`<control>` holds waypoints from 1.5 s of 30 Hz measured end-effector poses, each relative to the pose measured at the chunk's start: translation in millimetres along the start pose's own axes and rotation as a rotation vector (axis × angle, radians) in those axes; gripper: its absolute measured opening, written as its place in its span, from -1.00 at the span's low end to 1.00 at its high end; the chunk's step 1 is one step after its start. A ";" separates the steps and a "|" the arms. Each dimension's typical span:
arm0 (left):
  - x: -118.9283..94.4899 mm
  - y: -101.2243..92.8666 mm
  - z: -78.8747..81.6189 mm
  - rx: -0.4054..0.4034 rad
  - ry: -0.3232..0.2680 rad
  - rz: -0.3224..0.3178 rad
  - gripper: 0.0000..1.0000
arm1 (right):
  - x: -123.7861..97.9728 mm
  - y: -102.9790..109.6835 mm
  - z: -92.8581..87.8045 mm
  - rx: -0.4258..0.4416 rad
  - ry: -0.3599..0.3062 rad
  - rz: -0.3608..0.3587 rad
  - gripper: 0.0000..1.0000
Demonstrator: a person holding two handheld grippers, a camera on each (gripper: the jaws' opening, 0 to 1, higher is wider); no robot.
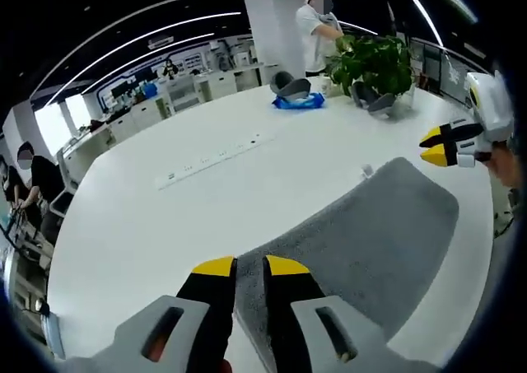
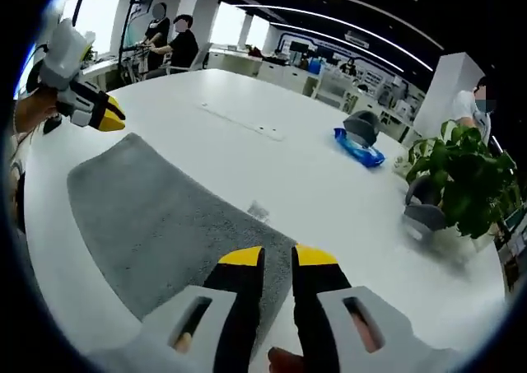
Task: Fold the towel on the table until its edges align and the towel forms a compact rectangular stack.
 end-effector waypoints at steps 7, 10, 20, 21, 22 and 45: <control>19.0 -5.1 -13.2 0.077 0.068 -0.036 -0.97 | -18.0 21.6 -30.9 0.117 0.088 0.034 -1.00; 29.7 -10.8 -29.5 0.066 0.130 -0.064 -0.98 | -20.2 28.4 -41.7 0.133 0.115 0.032 -1.00; 36.7 -15.4 -40.5 0.120 0.101 -0.092 -0.98 | -16.6 42.4 -66.2 0.217 0.236 0.088 -1.00; 37.0 -14.7 -40.3 0.107 0.106 -0.103 -0.98 | -15.7 43.3 -70.3 0.218 0.260 0.089 -1.00; 37.2 -14.8 -40.1 0.107 0.110 -0.108 -0.98 | -14.9 44.0 -72.8 0.217 0.271 0.089 -1.00; 41.3 -18.6 -36.5 0.245 0.222 -0.140 -0.99 | -5.8 45.9 -78.6 0.179 0.494 0.111 -1.00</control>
Point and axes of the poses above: the point that each gripper's makers call its tool centre point, and the gripper's own axes: x roughly forward along the fingers, y roughly to its left, z roughly out of its top, the point moved 3 cm from there along -x, roughly backward along the fingers, and after that the axes turned 4 degrees about y, right-handed, at the moved point
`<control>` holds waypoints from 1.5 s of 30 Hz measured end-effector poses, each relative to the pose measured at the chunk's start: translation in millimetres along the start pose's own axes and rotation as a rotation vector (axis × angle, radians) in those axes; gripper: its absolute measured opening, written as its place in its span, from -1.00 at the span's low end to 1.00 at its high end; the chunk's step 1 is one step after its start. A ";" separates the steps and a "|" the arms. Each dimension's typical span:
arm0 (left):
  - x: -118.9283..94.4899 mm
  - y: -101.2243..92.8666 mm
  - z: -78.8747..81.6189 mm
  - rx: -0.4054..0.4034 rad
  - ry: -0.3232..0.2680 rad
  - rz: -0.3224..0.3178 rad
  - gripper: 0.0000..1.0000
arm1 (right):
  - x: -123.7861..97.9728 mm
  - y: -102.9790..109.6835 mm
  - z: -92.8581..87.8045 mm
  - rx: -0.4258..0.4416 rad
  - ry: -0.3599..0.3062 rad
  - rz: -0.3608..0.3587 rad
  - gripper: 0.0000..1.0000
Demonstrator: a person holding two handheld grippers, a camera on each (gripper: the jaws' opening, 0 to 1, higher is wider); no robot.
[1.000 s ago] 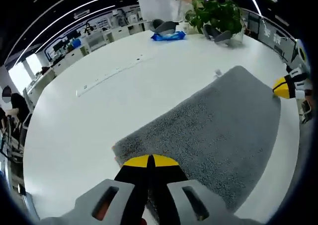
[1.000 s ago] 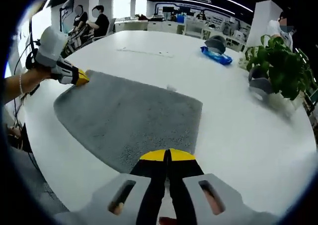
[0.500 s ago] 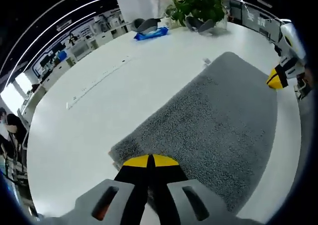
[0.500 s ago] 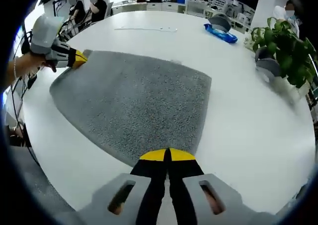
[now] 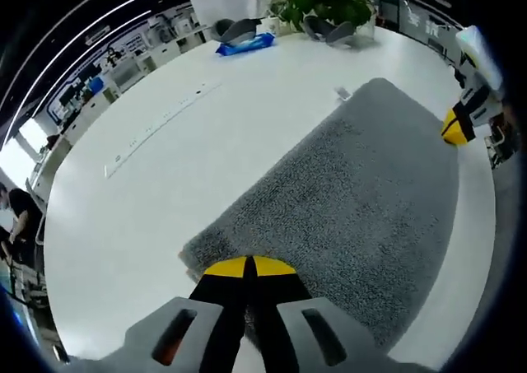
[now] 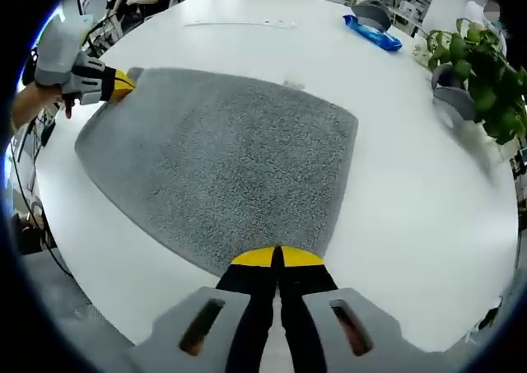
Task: Fold the towel on the table until its edges align and the towel forms a compact rectangular stack.
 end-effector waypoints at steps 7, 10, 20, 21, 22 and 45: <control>-2.1 -4.3 -1.5 0.032 0.034 0.007 -0.99 | 2.7 -6.7 5.4 -0.003 0.032 0.028 -1.00; -1.4 -2.4 -2.6 0.025 0.047 0.007 -0.99 | 3.6 -10.1 7.2 0.050 0.041 0.077 -1.00; -7.3 -11.6 -13.3 0.058 0.092 0.001 -0.98 | 6.2 -15.3 13.2 0.041 0.072 0.116 -1.00; -9.0 -13.6 -15.5 0.055 0.097 -0.003 -0.98 | 6.5 -15.2 13.7 0.027 0.073 0.107 -1.00; -10.0 -14.6 -17.3 0.048 0.102 -0.005 -0.98 | 7.0 -15.5 14.8 0.006 0.074 0.094 -1.00; -37.9 -58.1 -49.0 0.044 0.142 0.007 -0.98 | 15.6 -31.2 37.6 -0.138 0.073 0.043 -1.00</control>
Point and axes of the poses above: the point that each gripper's makers call its tool centre point, and the gripper's own axes: x roughly forward along the fingers, y roughly to its left, z roughly out of its top, the point moved 3 cm from there along -x, roughly backward along the fingers, and after that the axes turned 4 degrees about y, right-handed, at the moved point
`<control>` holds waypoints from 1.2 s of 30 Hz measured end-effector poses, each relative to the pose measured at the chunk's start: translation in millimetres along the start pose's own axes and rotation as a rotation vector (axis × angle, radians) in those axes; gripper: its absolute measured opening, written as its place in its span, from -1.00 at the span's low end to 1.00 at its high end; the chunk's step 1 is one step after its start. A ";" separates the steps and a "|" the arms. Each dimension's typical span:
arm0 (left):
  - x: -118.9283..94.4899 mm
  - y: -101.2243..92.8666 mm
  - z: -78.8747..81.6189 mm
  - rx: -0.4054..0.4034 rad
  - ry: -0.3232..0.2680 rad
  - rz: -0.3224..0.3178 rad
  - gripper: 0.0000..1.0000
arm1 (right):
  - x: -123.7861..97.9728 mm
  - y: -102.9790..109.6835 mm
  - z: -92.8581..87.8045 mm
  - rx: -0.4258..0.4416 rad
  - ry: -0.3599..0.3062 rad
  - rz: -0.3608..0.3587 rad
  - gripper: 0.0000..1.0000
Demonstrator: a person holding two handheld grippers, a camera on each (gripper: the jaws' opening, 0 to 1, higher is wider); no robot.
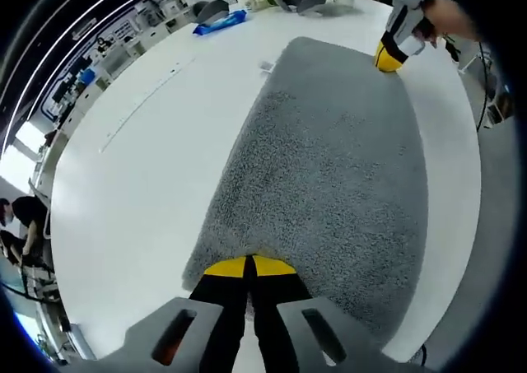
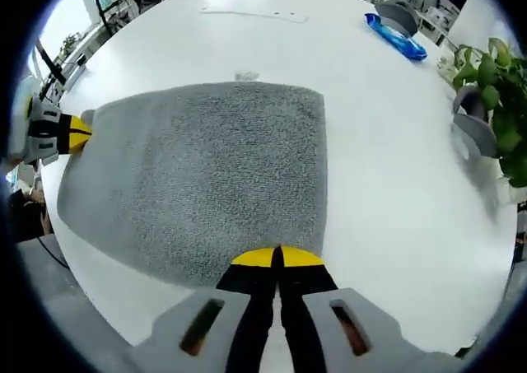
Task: Fold the towel on the table until its edges align and the towel forms a compact rectangular stack.
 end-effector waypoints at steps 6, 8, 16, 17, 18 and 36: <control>-6.4 -14.6 -7.7 0.004 -0.001 -0.015 -0.98 | 1.8 -3.9 6.0 -0.034 0.006 -0.005 -1.00; -8.1 -17.8 -9.1 0.003 -0.003 -0.019 -0.98 | 2.3 -4.8 7.5 -0.045 0.010 -0.005 -1.00; -14.3 -34.7 -13.8 0.015 0.006 -0.032 -0.98 | 3.5 -8.9 14.1 -0.082 0.006 -0.004 -1.00; -15.5 -37.9 -14.2 0.025 0.010 -0.034 -0.98 | 3.8 -9.4 15.2 -0.087 0.006 -0.006 -1.00; -16.2 -39.9 -14.4 0.031 0.013 -0.035 -0.98 | 4.1 -9.9 16.5 -0.091 0.005 -0.008 -1.00; -22.2 -61.7 -15.4 0.002 0.010 -0.071 -0.98 | 11.5 -18.5 38.0 -0.173 0.005 -0.030 -1.00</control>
Point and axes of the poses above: the point that each gripper's makers call its tool centre point, and the gripper's own axes: x roughly forward along the fingers, y roughly to its left, z roughly out of its top, the point moved 3 cm from there along -x, roughly backward along the fingers, and after that the axes turned 4 degrees about y, right-handed, at the moved point
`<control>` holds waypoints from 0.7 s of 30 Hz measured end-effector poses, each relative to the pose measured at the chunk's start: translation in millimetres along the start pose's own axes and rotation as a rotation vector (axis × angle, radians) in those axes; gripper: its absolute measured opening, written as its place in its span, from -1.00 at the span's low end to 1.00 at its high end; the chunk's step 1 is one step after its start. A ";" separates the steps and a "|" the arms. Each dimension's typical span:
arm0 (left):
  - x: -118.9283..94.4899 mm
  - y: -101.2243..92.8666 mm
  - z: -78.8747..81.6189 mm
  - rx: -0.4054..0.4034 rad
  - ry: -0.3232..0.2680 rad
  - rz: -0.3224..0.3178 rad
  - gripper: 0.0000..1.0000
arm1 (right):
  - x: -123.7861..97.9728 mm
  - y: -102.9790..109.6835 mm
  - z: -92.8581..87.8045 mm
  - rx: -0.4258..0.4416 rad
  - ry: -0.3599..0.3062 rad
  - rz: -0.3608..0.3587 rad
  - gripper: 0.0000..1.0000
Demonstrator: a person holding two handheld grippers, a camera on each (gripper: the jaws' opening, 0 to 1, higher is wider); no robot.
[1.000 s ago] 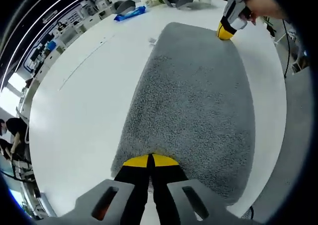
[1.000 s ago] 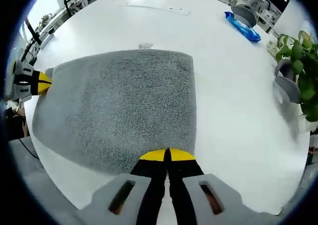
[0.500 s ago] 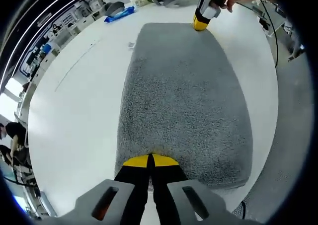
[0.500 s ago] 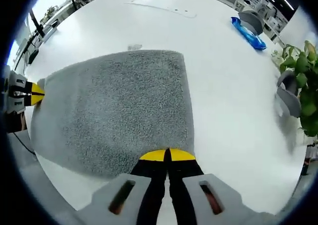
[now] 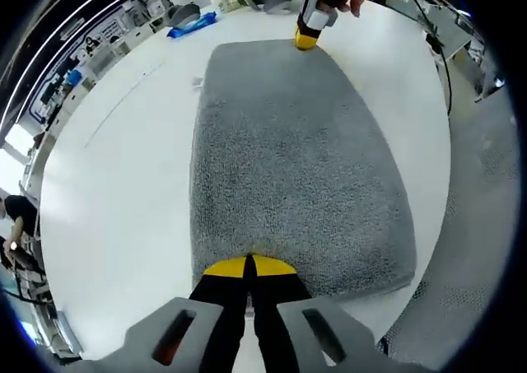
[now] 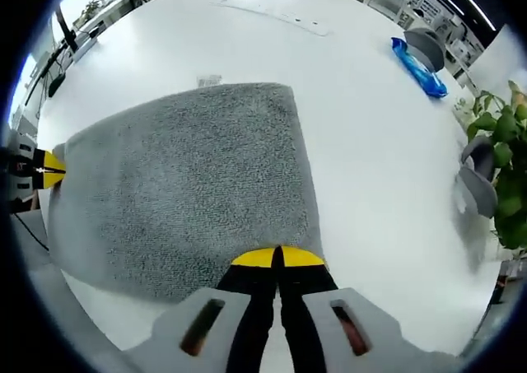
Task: Fold the towel on the table until its edges align and the towel forms a compact rectangular stack.
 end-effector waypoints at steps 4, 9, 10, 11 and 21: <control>-0.9 -2.3 0.2 -0.035 -0.006 -0.023 -0.98 | 1.0 -3.3 5.7 -0.018 0.003 -0.004 -1.00; -1.1 -4.9 0.7 -0.061 -0.020 -0.047 -0.98 | 2.6 -9.0 10.8 0.011 -0.012 0.029 -1.00; -1.0 -5.4 0.8 -0.064 -0.024 -0.049 -0.98 | 2.9 -9.5 11.5 0.025 -0.016 0.039 -1.00; -1.0 -5.8 0.8 -0.065 -0.025 -0.050 -0.98 | 3.3 -10.5 12.4 0.047 -0.021 0.054 -1.00; -1.7 -15.6 4.3 -0.066 -0.024 -0.070 -0.98 | 6.6 -12.1 25.9 -0.006 -0.039 0.041 -1.00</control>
Point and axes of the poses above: the point that each gripper's makers call its tool centre point, and the gripper's own axes: x roughly forward along the fingers, y roughly to its left, z roughly out of its top, the point moved 3 cm from there along -x, roughly backward along the fingers, and after that the axes turned 4 degrees about y, right-handed, at the moved point
